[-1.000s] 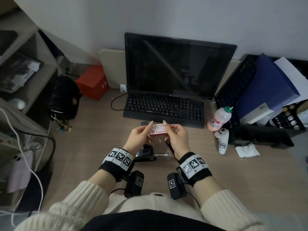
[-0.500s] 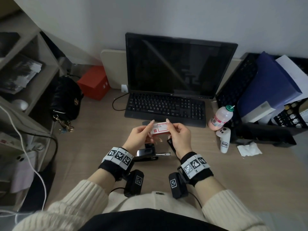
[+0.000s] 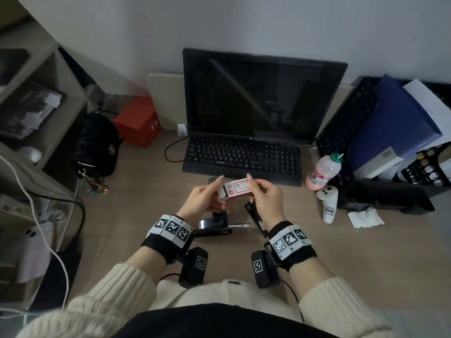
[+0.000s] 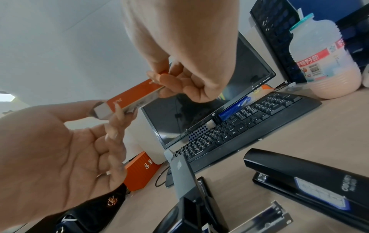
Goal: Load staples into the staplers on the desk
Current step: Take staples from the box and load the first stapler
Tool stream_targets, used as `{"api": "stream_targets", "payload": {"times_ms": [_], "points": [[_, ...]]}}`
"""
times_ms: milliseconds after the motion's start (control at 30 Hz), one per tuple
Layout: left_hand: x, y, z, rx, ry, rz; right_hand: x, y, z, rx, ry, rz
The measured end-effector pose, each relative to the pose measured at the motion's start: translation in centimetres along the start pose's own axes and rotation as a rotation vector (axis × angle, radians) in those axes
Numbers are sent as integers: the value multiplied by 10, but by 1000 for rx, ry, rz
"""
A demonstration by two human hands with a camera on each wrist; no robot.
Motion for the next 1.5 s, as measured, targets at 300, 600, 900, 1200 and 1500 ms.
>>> {"api": "stream_targets", "payload": {"times_ms": [300,600,900,1200,1500], "points": [[-3,1,8,195,41,199,8,-1,10,227,-29,-73],[-3,-1,19,-111,42,53,-5,-10,9,244,-156,-147],[-8,-11,15,-208,53,-1,-7,-27,-1,306,-182,-169],[-12,-15,10,-106,27,2,-2,-28,1,215,20,-119],[-15,3,6,-154,107,-18,6,-18,3,362,-20,-35]]}}
Point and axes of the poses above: each hand's wrist, its own z-axis towards the middle knuckle, its own y-axis out of the back of the hand, x = y × z, the point moved 1 cm from there along z, towards the middle knuckle, and after that the axes turned 15 degrees about z, right-handed, at the moved point
